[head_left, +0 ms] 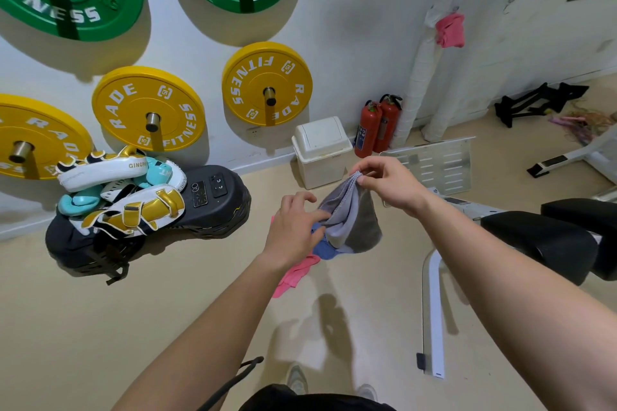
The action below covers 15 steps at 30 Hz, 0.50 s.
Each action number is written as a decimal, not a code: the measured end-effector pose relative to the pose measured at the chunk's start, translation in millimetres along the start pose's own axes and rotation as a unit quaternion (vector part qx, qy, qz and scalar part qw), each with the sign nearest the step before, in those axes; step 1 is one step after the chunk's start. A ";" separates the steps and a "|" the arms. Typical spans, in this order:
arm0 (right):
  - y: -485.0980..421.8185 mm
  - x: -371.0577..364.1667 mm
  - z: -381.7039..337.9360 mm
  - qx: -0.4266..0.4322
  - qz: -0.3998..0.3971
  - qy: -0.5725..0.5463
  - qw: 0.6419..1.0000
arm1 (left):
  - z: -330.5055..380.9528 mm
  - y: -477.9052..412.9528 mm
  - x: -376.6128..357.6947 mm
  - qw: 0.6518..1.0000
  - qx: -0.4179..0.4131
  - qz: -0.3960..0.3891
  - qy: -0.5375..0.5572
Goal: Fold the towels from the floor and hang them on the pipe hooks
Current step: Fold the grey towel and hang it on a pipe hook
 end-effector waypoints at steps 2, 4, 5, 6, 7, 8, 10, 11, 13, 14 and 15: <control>-0.2 2.3 1.7 -0.001 -0.004 0.000 1.000 | 1.9 -2.4 1.6 0.999 -0.020 0.007 -0.037; 0.6 4.6 4.6 -0.006 -0.006 -0.002 1.000 | 1.1 -4.9 3.6 0.996 -0.039 0.012 -0.076; 1.2 5.6 6.6 -0.010 -0.005 0.002 1.000 | -0.7 -5.8 4.7 0.995 -0.044 0.011 -0.090; 2.1 6.9 9.2 -0.017 -0.002 0.009 1.000 | -3.3 -6.6 6.8 0.994 -0.050 0.011 -0.097; 2.7 8.3 12.9 -0.026 0.005 0.020 0.999 | -6.2 -7.5 9.9 0.994 -0.053 0.015 -0.099; 3.4 9.8 17.6 -0.037 0.015 0.034 0.999 | -8.7 -9.0 14.8 0.993 -0.057 0.024 -0.096; 5.6 11.8 29.2 -0.065 0.032 0.072 0.995 | -9.6 -14.5 28.9 0.992 -0.068 0.050 -0.092; 7.1 11.3 35.0 -0.080 0.034 0.090 0.992 | -7.2 -18.5 36.8 0.991 -0.074 0.061 -0.092; 9.8 7.5 43.7 -0.106 0.030 0.105 0.988 | 1.5 -26.7 50.5 0.991 -0.083 0.063 -0.085; 10.6 5.6 45.5 -0.114 0.029 0.106 0.987 | 7.1 -29.7 55.2 0.992 -0.085 0.057 -0.072; 10.9 4.5 45.4 -0.119 0.032 0.104 0.987 | 11.8 -31.9 58.3 0.994 -0.084 0.045 -0.054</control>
Point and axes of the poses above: each hand's wrist, its own y-axis away from the middle knuckle, its own x-axis out of the back of the hand, z = x × y, the point moved 7 cm from there along -y, towards the middle knuckle, and after that the axes turned 6 degrees about y, right-handed, at the moved point
